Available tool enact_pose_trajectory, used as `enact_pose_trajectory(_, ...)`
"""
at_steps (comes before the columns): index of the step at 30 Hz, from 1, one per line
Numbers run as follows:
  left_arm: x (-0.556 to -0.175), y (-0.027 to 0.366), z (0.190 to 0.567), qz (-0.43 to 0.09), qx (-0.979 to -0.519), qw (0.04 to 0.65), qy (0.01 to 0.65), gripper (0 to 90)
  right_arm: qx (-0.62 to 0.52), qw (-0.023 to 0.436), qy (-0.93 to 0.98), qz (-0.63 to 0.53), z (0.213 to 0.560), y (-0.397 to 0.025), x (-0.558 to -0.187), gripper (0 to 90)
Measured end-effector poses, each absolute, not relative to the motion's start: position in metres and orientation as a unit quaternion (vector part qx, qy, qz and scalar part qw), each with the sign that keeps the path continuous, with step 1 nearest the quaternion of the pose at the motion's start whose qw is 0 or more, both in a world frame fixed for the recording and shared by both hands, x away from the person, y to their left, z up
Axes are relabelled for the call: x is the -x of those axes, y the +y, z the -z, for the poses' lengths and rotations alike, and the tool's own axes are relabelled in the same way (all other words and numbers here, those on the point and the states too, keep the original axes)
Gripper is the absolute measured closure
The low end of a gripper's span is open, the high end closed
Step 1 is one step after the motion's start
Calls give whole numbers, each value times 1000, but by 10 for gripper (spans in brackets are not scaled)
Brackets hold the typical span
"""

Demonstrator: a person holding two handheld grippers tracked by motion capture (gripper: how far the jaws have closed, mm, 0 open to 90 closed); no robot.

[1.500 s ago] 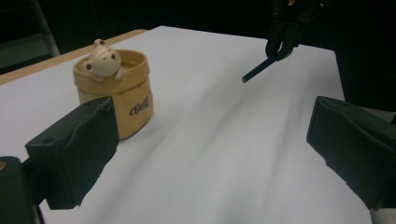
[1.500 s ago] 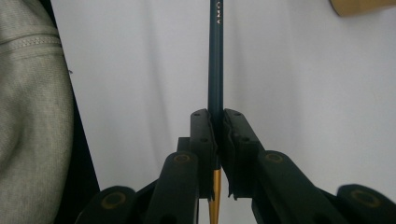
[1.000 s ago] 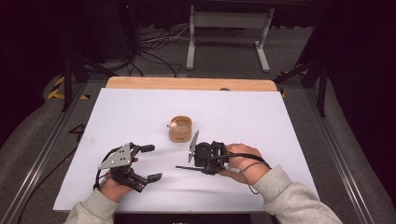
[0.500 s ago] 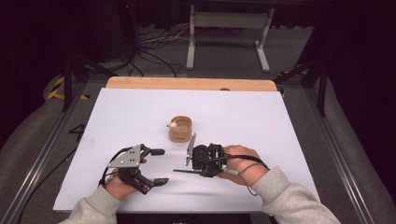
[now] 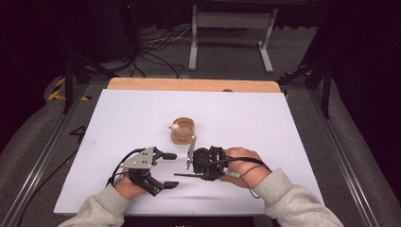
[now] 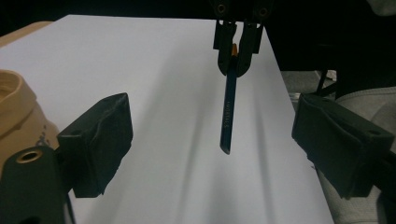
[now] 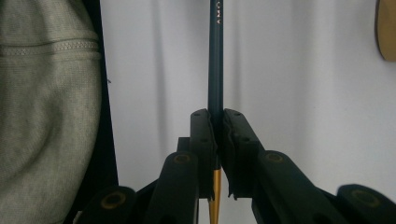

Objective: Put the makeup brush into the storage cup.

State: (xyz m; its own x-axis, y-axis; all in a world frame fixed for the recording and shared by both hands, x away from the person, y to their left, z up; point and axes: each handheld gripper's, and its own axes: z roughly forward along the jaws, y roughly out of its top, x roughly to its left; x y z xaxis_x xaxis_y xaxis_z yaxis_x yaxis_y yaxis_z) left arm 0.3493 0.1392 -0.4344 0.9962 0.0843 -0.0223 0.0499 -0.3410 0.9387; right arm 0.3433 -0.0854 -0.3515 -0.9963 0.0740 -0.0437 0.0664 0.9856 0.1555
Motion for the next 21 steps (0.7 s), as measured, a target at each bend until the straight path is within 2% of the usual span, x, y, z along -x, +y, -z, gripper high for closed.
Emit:
enact_pose_trajectory(5, -350, 138, 434, -7, -821, 570, 37, 171, -36, 21, 996, -76, 352, -85, -344, 833)
enact_pose_trajectory(16, -352, 131, 434, 0, -837, 546, 25, 336, -27, 19, 997, -70, 351, -79, -343, 833)
enact_pose_trajectory(21, -352, 129, 434, -4, -841, 540, 19, 382, -24, 20, 997, -70, 350, -78, -343, 833)
